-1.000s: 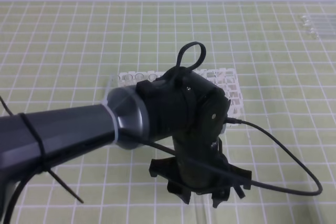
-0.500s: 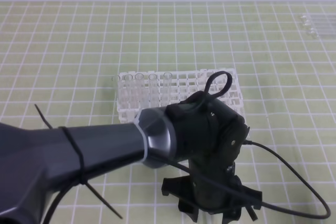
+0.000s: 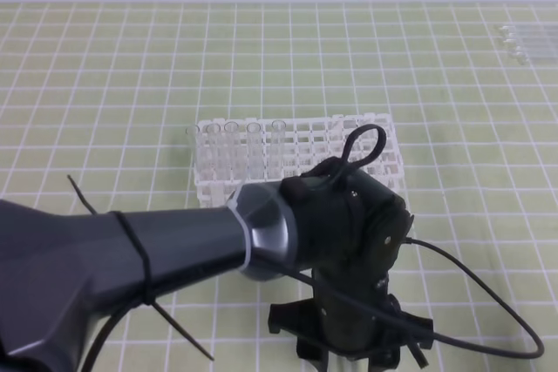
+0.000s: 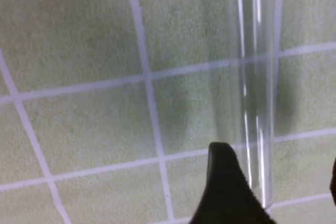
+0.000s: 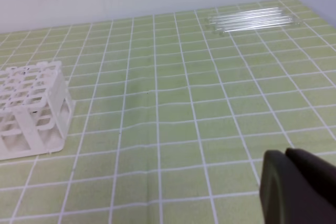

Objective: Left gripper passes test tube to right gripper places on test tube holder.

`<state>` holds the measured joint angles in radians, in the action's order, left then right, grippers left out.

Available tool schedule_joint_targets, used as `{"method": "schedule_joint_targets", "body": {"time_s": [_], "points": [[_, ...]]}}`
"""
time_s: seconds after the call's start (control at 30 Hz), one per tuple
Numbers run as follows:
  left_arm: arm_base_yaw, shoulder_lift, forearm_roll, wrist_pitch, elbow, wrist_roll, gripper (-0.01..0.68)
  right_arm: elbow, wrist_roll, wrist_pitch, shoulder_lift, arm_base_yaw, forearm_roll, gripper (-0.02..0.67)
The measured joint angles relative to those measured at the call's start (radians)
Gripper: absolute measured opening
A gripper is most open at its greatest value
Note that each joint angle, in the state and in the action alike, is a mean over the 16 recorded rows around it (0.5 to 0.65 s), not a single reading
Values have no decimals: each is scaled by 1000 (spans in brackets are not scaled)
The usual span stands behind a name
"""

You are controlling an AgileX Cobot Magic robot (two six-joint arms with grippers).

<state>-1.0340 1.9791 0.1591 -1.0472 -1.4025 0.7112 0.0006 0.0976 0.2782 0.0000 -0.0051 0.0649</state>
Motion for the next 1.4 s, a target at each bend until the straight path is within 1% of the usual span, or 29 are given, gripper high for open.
{"method": "schedule_joint_targets", "body": {"time_s": [0.33,0.43,0.6,0.77,0.97,1.07,1.27,1.37,1.4], "points": [[0,-6,45,56,67,4,373,0,0,0,0,0,0,-18],[1,-10,55,74,85,3,353,0,0,0,0,0,0,-18],[1,-12,60,91,97,2,275,0,0,0,0,0,0,-18],[2,-19,61,95,99,-2,158,0,0,0,0,0,0,-18],[3,-47,45,98,100,-9,50,0,0,0,0,0,0,-18],[3,-71,25,94,100,-13,21,0,0,0,0,0,0,-18],[2,-136,-44,87,104,-19,28,0,1,0,0,0,0,-18],[2,-190,-94,96,125,-21,16,0,1,0,0,0,0,-18],[2,-205,-110,101,134,-21,22,0,1,0,0,0,0,-18]]}}
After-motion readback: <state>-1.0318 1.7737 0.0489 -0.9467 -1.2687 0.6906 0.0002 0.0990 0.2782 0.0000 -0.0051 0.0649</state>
